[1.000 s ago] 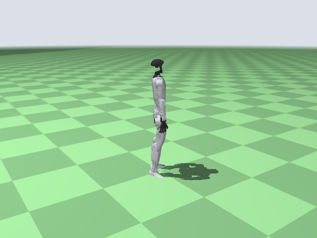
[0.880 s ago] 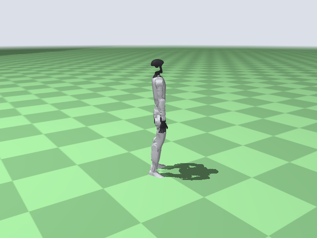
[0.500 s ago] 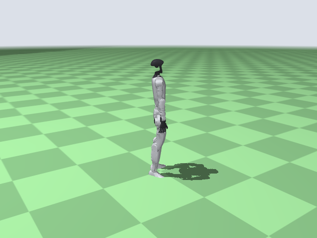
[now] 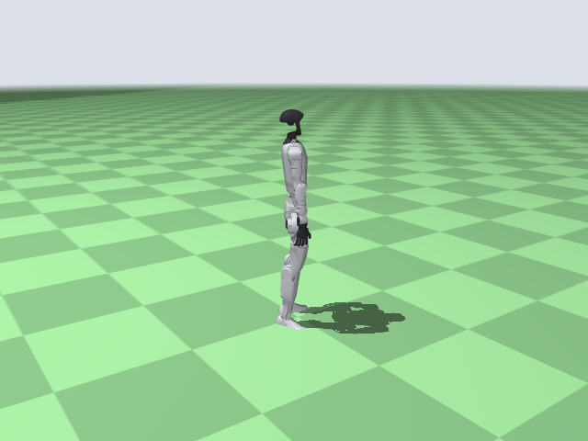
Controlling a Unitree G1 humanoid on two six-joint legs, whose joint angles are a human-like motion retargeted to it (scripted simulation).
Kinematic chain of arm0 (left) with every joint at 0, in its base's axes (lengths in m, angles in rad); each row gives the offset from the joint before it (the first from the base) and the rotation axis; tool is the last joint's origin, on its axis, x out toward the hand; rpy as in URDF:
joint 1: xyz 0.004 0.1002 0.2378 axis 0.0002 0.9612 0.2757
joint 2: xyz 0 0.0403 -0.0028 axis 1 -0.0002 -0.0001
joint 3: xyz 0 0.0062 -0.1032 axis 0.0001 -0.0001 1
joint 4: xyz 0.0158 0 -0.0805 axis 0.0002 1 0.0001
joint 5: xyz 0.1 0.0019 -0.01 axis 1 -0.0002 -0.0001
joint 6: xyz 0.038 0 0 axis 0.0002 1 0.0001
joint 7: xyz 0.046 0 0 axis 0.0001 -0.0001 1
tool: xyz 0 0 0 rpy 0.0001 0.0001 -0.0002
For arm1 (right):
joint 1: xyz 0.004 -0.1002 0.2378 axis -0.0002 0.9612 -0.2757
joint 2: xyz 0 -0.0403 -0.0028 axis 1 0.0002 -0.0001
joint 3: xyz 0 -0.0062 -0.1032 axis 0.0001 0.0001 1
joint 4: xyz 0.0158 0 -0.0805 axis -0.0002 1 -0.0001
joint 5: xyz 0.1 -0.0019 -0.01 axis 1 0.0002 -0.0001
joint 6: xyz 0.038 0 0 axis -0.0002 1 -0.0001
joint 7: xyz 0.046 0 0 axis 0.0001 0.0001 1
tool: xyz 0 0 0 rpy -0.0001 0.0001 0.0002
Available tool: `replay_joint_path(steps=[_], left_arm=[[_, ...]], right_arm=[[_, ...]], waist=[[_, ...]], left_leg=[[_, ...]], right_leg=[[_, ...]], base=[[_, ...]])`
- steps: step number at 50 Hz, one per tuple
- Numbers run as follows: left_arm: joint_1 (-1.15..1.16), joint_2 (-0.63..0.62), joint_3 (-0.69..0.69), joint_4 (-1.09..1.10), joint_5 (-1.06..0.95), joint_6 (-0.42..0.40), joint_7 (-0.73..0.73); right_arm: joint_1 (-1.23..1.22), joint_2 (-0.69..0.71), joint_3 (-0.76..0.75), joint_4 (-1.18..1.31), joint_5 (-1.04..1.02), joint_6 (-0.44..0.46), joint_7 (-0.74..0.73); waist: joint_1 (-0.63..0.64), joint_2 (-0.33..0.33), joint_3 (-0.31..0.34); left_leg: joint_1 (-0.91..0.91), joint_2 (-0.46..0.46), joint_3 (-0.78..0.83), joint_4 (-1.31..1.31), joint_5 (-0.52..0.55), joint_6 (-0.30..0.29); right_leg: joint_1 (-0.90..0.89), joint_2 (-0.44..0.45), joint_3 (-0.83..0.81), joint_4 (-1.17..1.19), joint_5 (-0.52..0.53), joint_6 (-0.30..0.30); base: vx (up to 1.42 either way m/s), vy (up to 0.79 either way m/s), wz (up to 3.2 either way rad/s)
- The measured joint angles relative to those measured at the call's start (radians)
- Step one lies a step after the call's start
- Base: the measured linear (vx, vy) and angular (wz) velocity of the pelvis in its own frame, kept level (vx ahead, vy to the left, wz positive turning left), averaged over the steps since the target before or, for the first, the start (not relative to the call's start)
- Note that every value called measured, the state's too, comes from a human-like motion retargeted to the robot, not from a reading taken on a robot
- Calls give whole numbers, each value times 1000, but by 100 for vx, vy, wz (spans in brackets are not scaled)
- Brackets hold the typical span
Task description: In place motions
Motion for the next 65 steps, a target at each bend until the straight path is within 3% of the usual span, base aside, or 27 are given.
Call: replay_joint_path(steps=[65], left_arm=[[-5,8,-9,10,-6,1,-15]], right_arm=[[-10,-8,14,1,-24,10,7]], waist=[[-5,-3,-4]], left_leg=[[-3,6,6,0,-4,-2]], right_leg=[[-4,0,2,3,1,1]], base=[[0,0,0]])
